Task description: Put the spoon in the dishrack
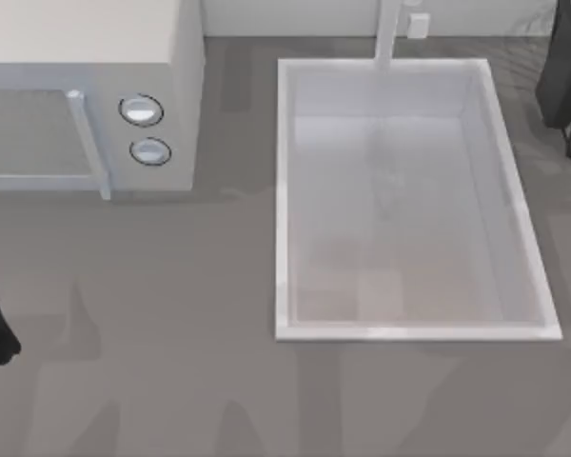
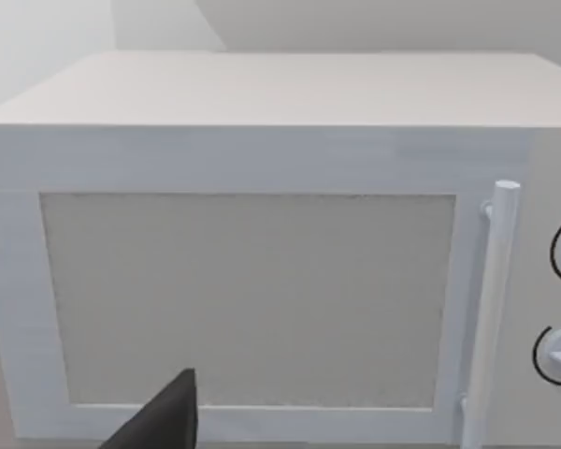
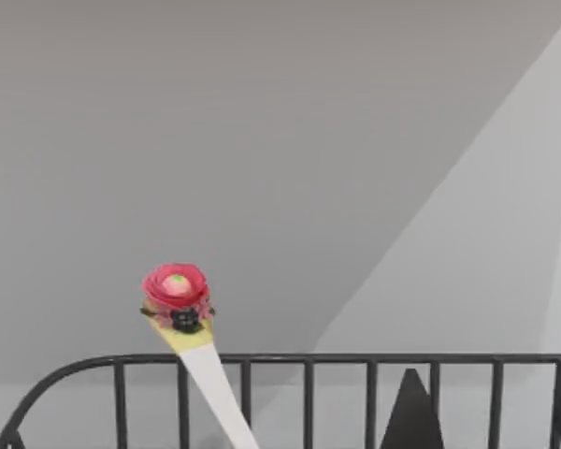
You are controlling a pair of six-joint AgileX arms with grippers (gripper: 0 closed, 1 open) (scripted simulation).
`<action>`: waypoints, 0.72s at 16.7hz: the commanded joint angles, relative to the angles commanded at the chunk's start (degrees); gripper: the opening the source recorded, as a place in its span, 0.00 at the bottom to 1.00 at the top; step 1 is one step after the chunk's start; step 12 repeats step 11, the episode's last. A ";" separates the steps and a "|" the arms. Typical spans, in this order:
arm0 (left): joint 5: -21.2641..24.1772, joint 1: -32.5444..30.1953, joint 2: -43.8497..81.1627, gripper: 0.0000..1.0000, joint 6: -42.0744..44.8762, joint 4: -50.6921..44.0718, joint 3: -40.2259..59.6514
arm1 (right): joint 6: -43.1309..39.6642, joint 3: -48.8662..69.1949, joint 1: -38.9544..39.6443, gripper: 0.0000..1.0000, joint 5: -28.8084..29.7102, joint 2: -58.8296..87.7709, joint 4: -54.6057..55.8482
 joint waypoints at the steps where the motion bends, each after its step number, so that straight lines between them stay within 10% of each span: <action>1: 0.00 0.00 0.00 1.00 0.00 0.00 0.00 | 0.00 0.00 0.00 0.68 0.00 0.00 0.00; 5: 0.00 0.00 0.00 1.00 0.00 0.00 0.00 | 0.00 0.00 0.00 0.98 0.00 0.00 0.00; 12: 0.00 0.00 0.00 1.00 0.00 0.00 0.00 | 0.00 0.00 0.00 1.00 0.00 0.00 0.00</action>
